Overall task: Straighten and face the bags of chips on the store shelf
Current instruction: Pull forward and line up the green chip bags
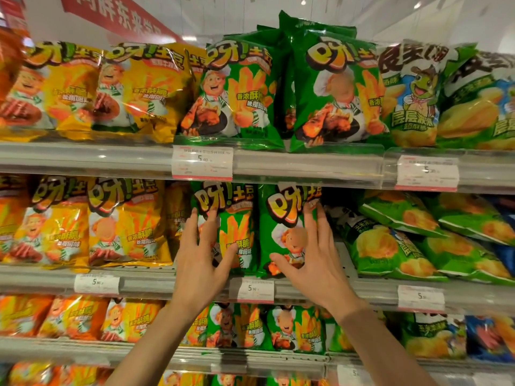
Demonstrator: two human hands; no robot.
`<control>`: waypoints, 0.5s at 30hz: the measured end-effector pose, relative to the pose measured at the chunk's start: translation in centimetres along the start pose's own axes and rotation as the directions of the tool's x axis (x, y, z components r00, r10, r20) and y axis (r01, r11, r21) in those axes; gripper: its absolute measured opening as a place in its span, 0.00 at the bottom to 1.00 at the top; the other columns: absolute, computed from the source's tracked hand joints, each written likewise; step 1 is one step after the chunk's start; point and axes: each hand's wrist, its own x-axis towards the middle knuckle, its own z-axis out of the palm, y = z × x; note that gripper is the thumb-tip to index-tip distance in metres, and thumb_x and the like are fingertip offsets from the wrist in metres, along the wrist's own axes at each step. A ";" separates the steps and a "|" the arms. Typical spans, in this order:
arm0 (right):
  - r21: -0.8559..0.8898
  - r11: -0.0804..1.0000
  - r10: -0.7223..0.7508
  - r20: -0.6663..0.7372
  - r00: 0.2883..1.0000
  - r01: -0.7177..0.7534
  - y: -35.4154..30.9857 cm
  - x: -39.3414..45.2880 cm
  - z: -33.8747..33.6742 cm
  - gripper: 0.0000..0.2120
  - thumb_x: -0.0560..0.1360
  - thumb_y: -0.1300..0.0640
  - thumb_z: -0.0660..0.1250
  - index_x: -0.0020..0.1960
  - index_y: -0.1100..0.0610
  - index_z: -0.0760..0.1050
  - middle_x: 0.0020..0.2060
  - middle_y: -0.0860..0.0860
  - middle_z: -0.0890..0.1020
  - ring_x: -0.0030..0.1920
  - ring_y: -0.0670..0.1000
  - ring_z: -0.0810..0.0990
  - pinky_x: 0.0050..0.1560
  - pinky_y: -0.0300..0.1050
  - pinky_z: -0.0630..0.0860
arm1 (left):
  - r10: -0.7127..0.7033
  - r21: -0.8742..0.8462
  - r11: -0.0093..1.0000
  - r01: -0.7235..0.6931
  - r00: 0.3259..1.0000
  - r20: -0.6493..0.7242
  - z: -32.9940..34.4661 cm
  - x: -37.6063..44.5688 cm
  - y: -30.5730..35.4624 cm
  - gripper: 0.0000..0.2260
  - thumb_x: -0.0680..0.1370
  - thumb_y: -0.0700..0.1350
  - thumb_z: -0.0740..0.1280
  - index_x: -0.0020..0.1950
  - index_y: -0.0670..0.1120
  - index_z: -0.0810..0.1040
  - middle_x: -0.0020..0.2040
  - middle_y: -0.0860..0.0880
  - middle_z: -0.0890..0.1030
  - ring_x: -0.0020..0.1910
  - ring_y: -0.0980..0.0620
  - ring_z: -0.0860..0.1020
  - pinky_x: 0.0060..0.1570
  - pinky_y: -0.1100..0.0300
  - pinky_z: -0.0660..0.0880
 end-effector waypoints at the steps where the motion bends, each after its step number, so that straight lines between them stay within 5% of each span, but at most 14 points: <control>1: 0.004 1.000 0.014 0.019 1.000 -0.014 -0.5 -0.3 0.2 0.52 0.71 0.28 0.63 0.75 0.38 0.25 0.78 0.44 0.35 0.80 0.50 0.40 0.78 0.53 0.51 | 0.002 0.015 1.000 -0.002 1.000 -0.003 0.1 0.0 0.1 0.33 0.78 0.62 0.62 0.80 0.59 0.54 0.82 0.44 0.53 0.81 0.44 0.53 0.73 0.40 0.62; 10: 0.184 0.978 0.095 0.013 0.995 -0.095 -0.1 -1.2 -1.1 0.48 0.70 0.26 0.63 0.75 0.31 0.31 0.78 0.37 0.36 0.79 0.44 0.41 0.77 0.52 0.52 | -0.008 0.034 0.999 0.008 1.000 0.011 -0.8 0.1 0.2 0.33 0.78 0.64 0.62 0.80 0.58 0.57 0.81 0.44 0.55 0.80 0.45 0.53 0.75 0.40 0.59; 15: 0.261 0.953 0.160 0.004 0.987 -0.156 -0.1 -2.1 -1.9 0.46 0.72 0.31 0.64 0.78 0.35 0.38 0.78 0.36 0.44 0.78 0.39 0.46 0.75 0.45 0.52 | -0.009 -0.085 0.996 0.004 0.998 -0.060 -2.4 -0.5 1.0 0.27 0.79 0.56 0.66 0.77 0.55 0.65 0.77 0.47 0.62 0.76 0.48 0.61 0.69 0.40 0.68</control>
